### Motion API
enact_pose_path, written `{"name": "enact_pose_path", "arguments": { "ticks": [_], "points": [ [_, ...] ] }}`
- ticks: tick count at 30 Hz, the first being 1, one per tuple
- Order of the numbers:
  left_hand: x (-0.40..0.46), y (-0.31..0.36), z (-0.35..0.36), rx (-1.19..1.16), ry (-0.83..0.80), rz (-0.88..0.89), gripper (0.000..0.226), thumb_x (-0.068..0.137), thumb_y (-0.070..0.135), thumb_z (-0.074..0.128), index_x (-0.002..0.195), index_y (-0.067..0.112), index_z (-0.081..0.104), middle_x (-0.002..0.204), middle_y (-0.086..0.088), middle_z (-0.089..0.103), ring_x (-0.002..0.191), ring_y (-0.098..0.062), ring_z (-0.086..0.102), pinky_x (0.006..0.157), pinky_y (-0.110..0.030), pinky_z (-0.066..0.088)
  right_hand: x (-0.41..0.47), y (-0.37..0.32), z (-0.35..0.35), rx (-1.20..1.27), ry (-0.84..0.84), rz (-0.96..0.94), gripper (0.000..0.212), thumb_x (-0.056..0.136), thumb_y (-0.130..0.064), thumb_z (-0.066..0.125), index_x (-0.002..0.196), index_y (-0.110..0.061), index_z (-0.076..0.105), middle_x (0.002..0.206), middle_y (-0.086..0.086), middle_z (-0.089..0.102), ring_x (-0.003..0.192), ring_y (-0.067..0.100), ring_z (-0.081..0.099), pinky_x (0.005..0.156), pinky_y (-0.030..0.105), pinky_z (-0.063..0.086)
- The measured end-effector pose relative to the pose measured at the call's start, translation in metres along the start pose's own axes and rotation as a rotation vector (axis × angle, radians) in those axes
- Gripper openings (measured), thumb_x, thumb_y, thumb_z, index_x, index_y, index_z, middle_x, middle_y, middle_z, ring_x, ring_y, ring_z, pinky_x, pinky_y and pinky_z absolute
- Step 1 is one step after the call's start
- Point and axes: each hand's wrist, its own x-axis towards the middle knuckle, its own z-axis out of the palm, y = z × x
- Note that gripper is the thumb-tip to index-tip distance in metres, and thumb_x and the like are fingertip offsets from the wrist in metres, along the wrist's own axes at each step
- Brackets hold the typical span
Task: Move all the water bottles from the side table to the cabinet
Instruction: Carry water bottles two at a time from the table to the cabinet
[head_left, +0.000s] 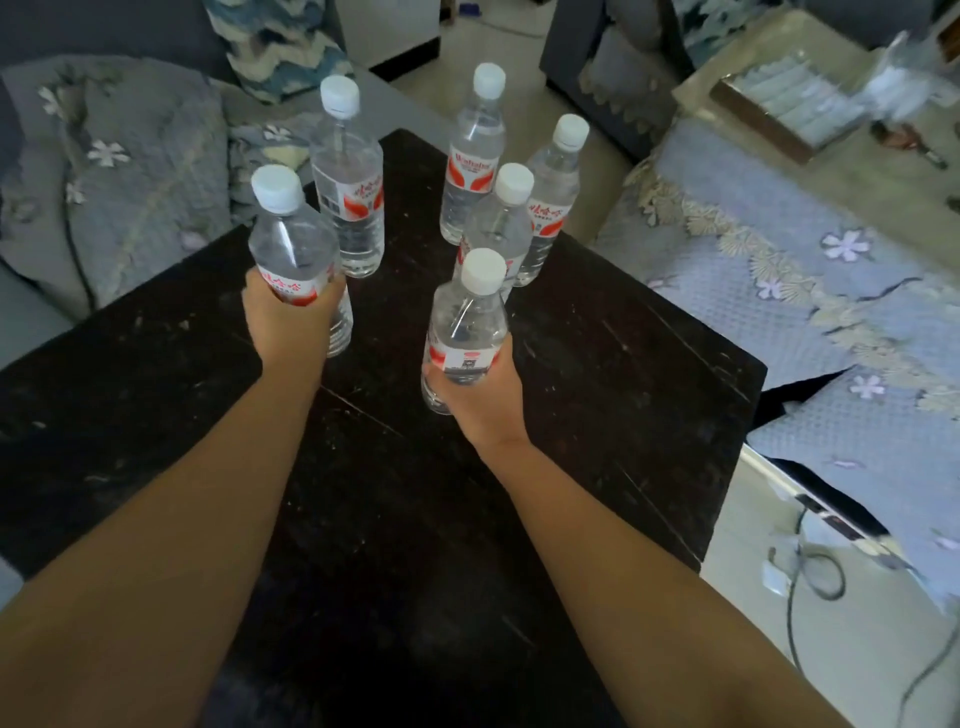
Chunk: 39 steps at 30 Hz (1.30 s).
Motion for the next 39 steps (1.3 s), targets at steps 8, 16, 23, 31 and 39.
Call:
{"name": "enact_pose_path", "arguments": {
  "ticks": [8,16,23,31,39],
  "points": [
    [-0.091,-0.008,-0.003,0.176,-0.342,0.056,0.067,0.072,0.046,0.073,0.126,0.016,0.046,0.115,0.001,0.056,0.104,-0.018,0.055,0.09,-0.032,0.041,-0.059,0.0,-0.046,-0.06,0.008,0.082,0.072,0.073,-0.026,0.082,0.131,-0.03,0.041,0.111,-0.019,0.054,0.102,-0.001,0.054,0.084,0.01,0.041],
    [-0.213,0.013,-0.005,0.081,-0.525,-0.023,0.053,0.07,0.038,0.077,0.111,0.028,0.046,0.102,0.007,0.057,0.092,-0.014,0.057,0.076,-0.031,0.042,-0.133,-0.005,-0.148,-0.123,0.185,0.067,0.06,0.075,-0.035,0.079,0.12,-0.031,0.041,0.115,-0.01,0.057,0.102,0.004,0.056,0.087,0.019,0.043],
    [-0.35,0.057,-0.007,0.04,-0.71,0.069,0.065,0.073,0.032,0.077,0.129,0.022,0.044,0.118,0.001,0.061,0.104,-0.018,0.06,0.089,-0.036,0.05,-0.227,-0.003,-0.245,-0.119,0.363,0.051,0.051,0.076,-0.032,0.079,0.111,-0.034,0.042,0.099,-0.019,0.056,0.095,0.005,0.056,0.081,0.022,0.042],
    [-0.48,0.093,-0.003,0.01,-0.85,0.175,0.061,0.074,0.029,0.076,0.125,0.021,0.045,0.116,-0.002,0.062,0.103,-0.022,0.062,0.087,-0.04,0.053,-0.336,-0.001,-0.343,-0.051,0.516,0.061,0.051,0.074,-0.033,0.08,0.11,-0.027,0.044,0.094,-0.015,0.059,0.082,-0.003,0.059,0.063,0.01,0.04],
    [-0.599,0.094,0.002,0.03,-1.107,0.304,0.057,0.074,0.03,0.077,0.123,0.019,0.049,0.109,0.0,0.063,0.099,-0.019,0.062,0.079,-0.029,0.049,-0.452,0.002,-0.412,-0.075,0.815,0.114,0.047,0.075,-0.038,0.078,0.106,-0.024,0.046,0.091,-0.012,0.062,0.077,-0.005,0.058,0.053,0.003,0.042]
  ]
}}
